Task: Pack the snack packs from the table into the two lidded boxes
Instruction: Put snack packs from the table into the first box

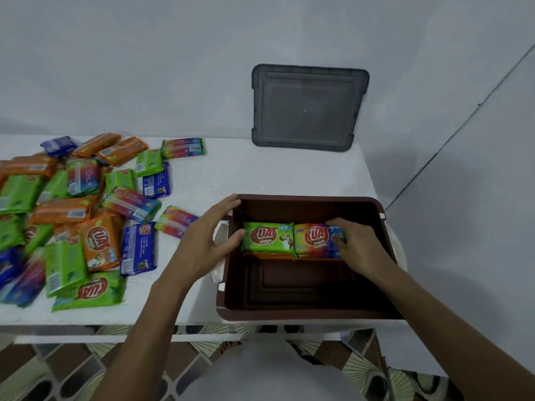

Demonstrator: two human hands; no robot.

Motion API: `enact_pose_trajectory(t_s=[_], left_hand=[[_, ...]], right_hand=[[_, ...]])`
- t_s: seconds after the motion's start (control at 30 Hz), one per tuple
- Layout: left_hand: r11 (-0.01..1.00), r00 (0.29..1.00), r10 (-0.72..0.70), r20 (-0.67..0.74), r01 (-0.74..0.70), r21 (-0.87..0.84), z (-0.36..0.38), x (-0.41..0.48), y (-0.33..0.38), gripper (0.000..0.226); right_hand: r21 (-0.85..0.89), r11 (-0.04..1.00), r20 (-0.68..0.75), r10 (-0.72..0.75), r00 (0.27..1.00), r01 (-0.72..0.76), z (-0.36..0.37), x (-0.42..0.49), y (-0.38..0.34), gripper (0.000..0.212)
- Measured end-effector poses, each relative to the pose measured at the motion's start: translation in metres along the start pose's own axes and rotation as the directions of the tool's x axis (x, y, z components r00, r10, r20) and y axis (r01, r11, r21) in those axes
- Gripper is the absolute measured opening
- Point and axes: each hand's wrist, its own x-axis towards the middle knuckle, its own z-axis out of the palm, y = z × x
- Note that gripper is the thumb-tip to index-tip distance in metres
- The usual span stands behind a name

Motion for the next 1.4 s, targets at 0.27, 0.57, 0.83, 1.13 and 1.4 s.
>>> enact_pose_trajectory(t_s=[0.27, 0.57, 0.83, 1.13, 1.4], left_hand=[[1.000, 1.000, 0.004, -0.006, -0.004, -0.014, 0.002, -0.001, -0.002, 0.052], [1.000, 0.999, -0.013, -0.032, 0.013, -0.002, -0.001, -0.010, -0.007, 0.052], [0.894, 0.926, -0.254, -0.278, 0.334, 0.297, -0.060, -0.040, -0.075, 0.042], [0.525, 0.849, -0.436, -0.299, 0.510, 0.682, -0.067, -0.080, -0.117, 0.080], [0.519, 0.862, -0.392, -0.321, 0.495, 0.697, -0.056, -0.075, -0.121, 0.079]], right_hand=[[-0.186, 0.983, 0.025, 0.000, 1.000, 0.004, 0.004, -0.004, -0.003, 0.043], [-0.124, 0.936, -0.125, -0.344, 0.931, 0.329, -0.015, 0.002, -0.082, 0.031], [-0.143, 0.824, -0.022, -0.557, 0.830, 0.549, 0.045, 0.049, -0.184, 0.032], [-0.331, 0.793, 0.544, -0.282, 0.790, 0.511, 0.135, 0.095, -0.251, 0.080], [-0.460, 0.679, 0.547, -0.290, 0.785, 0.571, 0.155, 0.100, -0.248, 0.083]])
